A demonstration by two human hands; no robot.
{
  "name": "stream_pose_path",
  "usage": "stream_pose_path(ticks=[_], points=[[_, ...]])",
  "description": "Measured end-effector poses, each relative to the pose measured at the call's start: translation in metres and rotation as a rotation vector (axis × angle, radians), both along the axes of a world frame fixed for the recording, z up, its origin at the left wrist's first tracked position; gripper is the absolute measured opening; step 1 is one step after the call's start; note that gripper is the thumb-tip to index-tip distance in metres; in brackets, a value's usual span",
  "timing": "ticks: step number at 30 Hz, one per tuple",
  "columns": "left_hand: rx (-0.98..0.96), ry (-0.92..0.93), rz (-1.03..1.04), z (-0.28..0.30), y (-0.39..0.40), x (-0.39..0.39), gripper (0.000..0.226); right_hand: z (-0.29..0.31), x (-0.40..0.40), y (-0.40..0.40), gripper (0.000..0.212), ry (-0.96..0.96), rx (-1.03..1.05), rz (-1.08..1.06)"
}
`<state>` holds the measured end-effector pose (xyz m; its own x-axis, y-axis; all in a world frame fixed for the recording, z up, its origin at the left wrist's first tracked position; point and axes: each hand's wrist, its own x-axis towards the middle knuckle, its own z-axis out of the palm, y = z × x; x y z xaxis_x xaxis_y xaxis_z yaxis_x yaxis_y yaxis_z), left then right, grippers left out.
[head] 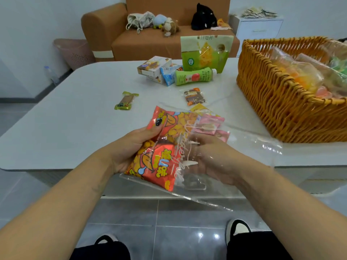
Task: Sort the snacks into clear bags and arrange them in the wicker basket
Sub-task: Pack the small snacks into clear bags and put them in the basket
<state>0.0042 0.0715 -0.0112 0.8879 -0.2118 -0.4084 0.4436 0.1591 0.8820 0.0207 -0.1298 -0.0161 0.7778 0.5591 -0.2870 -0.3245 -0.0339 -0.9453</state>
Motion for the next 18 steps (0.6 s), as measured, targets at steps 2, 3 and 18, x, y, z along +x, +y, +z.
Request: stream_pose_path(ticks=[2,3,18], points=[[0.029,-0.006,-0.022,-0.001,0.001,-0.001,0.047,-0.002,-0.001,0.0,0.023,-0.097,-0.215,-0.007],[0.049,-0.004,-0.028,-0.002,0.002,-0.001,0.047,-0.003,-0.001,0.002,0.022,-0.086,-0.252,-0.009],[1.142,-0.356,0.332,0.012,0.043,0.019,0.043,-0.014,-0.01,0.079,0.009,0.269,0.09,-0.301]])
